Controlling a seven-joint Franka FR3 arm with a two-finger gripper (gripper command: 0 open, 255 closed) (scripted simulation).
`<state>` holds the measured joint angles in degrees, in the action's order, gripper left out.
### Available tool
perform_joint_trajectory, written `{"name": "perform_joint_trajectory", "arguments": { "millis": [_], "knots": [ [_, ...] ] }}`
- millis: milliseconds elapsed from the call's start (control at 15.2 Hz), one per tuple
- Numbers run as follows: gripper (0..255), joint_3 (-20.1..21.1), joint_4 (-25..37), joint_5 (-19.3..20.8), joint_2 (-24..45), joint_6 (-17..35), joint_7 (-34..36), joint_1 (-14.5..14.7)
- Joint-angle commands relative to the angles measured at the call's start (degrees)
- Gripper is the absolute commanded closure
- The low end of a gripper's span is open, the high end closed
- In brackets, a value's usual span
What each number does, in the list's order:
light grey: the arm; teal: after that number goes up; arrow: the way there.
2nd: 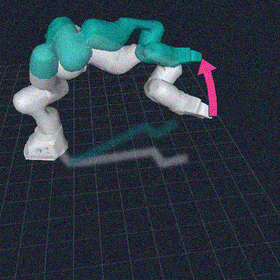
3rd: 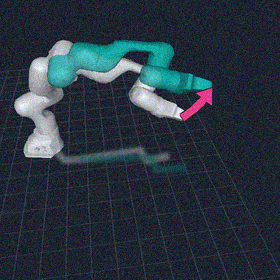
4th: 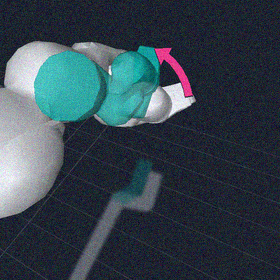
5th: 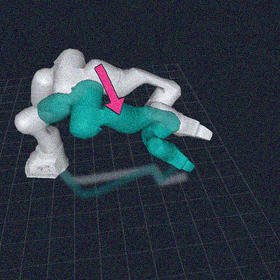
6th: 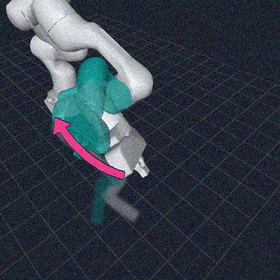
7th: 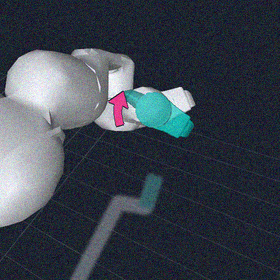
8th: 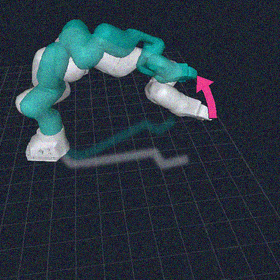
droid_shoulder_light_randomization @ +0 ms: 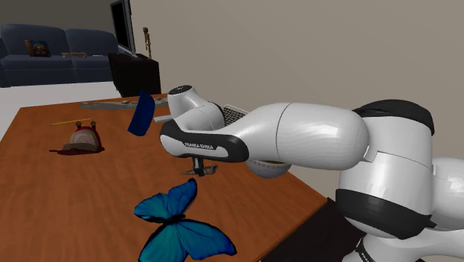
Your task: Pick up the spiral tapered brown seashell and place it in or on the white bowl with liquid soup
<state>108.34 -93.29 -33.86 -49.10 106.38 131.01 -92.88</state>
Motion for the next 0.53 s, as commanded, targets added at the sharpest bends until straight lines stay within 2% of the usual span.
{"name": "perform_joint_trajectory", "arguments": {
  "millis": [0, 462],
  "knots": [
    [255, 0.0, 0.0, 0.0, 0.0, 0.0, 0.0, 0.0],
    [255, -1.7, 2.2, 1.6, 1.6, -3.3, 0.3, 0.2]
  ]
}}
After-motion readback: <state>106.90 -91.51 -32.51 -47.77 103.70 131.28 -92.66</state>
